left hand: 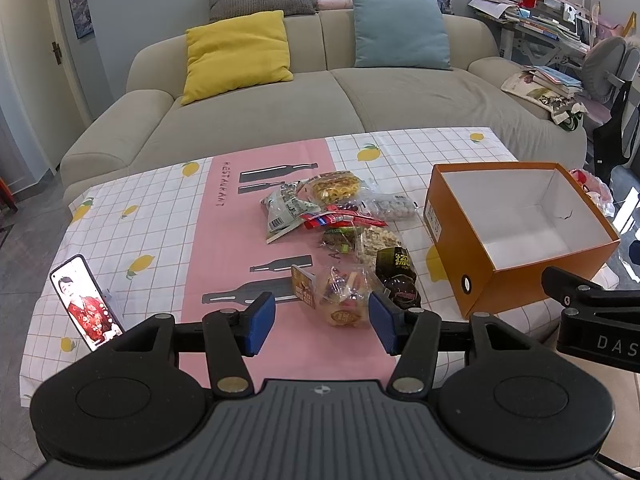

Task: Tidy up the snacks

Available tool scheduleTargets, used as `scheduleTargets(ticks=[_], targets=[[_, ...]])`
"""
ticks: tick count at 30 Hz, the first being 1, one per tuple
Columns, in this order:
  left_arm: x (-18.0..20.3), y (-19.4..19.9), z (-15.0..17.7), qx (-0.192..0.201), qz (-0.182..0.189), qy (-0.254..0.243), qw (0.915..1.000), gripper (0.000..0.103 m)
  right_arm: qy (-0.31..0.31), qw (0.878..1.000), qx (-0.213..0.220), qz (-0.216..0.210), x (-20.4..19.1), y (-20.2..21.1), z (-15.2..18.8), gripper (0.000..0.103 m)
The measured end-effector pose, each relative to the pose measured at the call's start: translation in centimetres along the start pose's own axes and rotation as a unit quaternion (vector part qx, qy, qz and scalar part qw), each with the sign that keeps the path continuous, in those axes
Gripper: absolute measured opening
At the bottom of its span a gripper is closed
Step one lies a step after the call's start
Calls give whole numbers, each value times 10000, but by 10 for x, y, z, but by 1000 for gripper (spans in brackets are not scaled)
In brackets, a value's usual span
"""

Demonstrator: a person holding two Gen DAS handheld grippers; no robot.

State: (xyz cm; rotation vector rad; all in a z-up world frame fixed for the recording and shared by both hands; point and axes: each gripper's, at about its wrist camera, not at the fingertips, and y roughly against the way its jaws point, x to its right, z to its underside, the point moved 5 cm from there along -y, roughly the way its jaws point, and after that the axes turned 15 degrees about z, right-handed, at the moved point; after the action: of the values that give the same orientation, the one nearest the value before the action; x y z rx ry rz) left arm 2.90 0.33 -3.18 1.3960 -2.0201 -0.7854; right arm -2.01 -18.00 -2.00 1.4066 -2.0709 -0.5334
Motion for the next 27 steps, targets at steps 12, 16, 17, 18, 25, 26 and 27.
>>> scheduleTargets(ticks=[12,16,17,18,25,26,27], targets=[[0,0,0,0,4,-2,10000,64,2,10000,-4,-3,0,0,0,100],[0,0,0,-6,8,-3,10000,64,4,10000,-3,-3,0,0,0,100],[0,0,0,-5,12,-3,10000,64,6,10000,-7,-3,-1,0,0,100],[0,0,1,-6,17,1,10000,64,7,10000,-10,-5,-1,0,0,100],[0,-4,-1,-97,335,6,9994,65,-53,9994,104,-319,-1,-3,0,99],[-1,-5,-2,-108,396,20,9992,65,-51,9990,194,-398,-1,-3,-1,96],[-5,-6,-4,-107,465,53,9988,67,-18,9985,288,-455,-2,-3,-2,90]])
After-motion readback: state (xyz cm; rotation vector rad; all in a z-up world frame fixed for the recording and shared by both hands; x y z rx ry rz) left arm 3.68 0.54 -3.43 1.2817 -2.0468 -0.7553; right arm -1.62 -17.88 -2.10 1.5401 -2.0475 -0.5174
